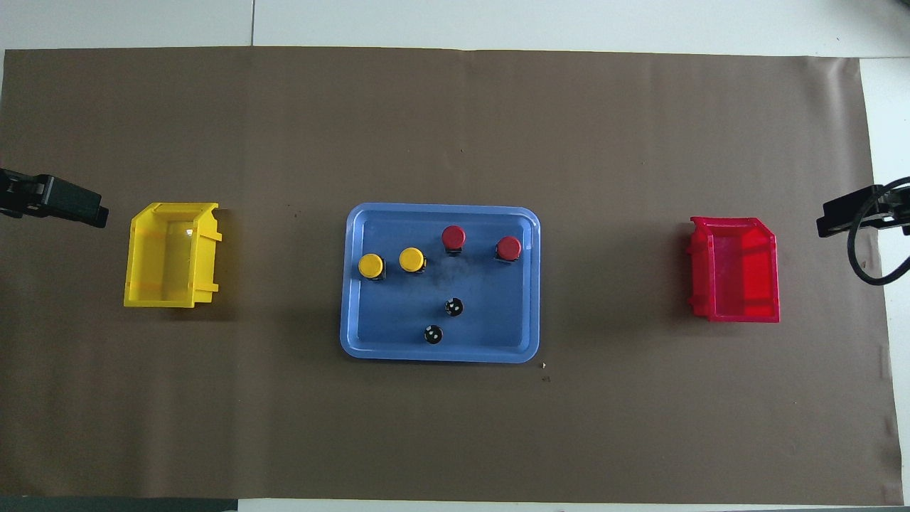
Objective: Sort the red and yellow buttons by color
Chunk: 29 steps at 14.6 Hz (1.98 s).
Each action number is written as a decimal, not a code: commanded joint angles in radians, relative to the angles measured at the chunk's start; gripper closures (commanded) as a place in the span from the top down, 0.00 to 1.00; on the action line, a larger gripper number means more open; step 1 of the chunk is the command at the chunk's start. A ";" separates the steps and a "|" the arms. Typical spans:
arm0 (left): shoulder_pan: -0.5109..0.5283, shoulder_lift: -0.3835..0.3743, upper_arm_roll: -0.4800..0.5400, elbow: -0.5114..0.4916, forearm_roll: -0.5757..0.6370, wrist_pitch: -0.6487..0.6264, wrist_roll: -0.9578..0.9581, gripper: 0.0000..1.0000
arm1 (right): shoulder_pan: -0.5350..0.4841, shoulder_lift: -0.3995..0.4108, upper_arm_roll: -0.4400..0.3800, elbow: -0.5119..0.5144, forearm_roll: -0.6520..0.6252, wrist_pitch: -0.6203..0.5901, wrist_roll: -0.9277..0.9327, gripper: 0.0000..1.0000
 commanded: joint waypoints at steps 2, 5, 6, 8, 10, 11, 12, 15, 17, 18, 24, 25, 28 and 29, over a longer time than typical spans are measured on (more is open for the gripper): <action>0.016 -0.031 -0.009 -0.031 -0.014 -0.006 0.013 1.00 | 0.048 0.041 0.081 0.056 -0.024 0.006 0.049 1.00; 0.016 -0.031 -0.009 -0.033 -0.014 -0.006 0.013 1.00 | 0.198 0.169 0.101 0.168 -0.014 0.017 0.310 1.00; 0.016 -0.031 -0.009 -0.031 -0.014 -0.005 0.013 1.00 | 0.253 0.221 0.101 0.203 -0.014 0.056 0.376 1.00; 0.016 -0.031 -0.009 -0.031 -0.014 -0.006 0.013 1.00 | 0.342 0.280 0.101 0.194 -0.007 0.214 0.543 1.00; 0.016 -0.031 -0.009 -0.033 -0.014 -0.005 0.013 1.00 | 0.416 0.312 0.101 0.129 -0.017 0.312 0.619 1.00; 0.016 -0.031 -0.009 -0.031 -0.014 -0.005 0.013 1.00 | 0.425 0.312 0.101 0.086 -0.017 0.354 0.639 1.00; 0.016 -0.031 -0.009 -0.031 -0.014 -0.006 0.013 1.00 | 0.426 0.305 0.103 0.032 -0.012 0.398 0.660 1.00; 0.016 -0.031 -0.009 -0.031 -0.014 -0.006 0.013 1.00 | 0.450 0.298 0.103 -0.097 -0.007 0.547 0.676 0.97; 0.016 -0.031 -0.009 -0.033 -0.014 -0.006 0.013 1.00 | 0.467 0.320 0.103 -0.138 -0.014 0.602 0.680 0.93; 0.016 -0.031 -0.009 -0.031 -0.014 -0.011 0.013 1.00 | 0.465 0.320 0.103 -0.168 -0.015 0.626 0.679 0.90; 0.016 -0.046 -0.008 -0.051 -0.014 -0.066 0.005 1.00 | 0.468 0.312 0.103 -0.257 -0.015 0.690 0.671 0.79; 0.015 -0.046 -0.009 -0.051 -0.008 -0.069 0.005 1.00 | 0.468 0.314 0.103 -0.258 -0.015 0.696 0.671 0.76; 0.038 -0.048 -0.008 -0.053 -0.004 -0.062 0.014 1.00 | 0.469 0.317 0.103 -0.271 -0.015 0.704 0.670 0.64; 0.041 -0.054 -0.006 -0.063 -0.004 -0.057 0.014 1.00 | 0.469 0.317 0.103 -0.274 -0.015 0.704 0.670 0.58</action>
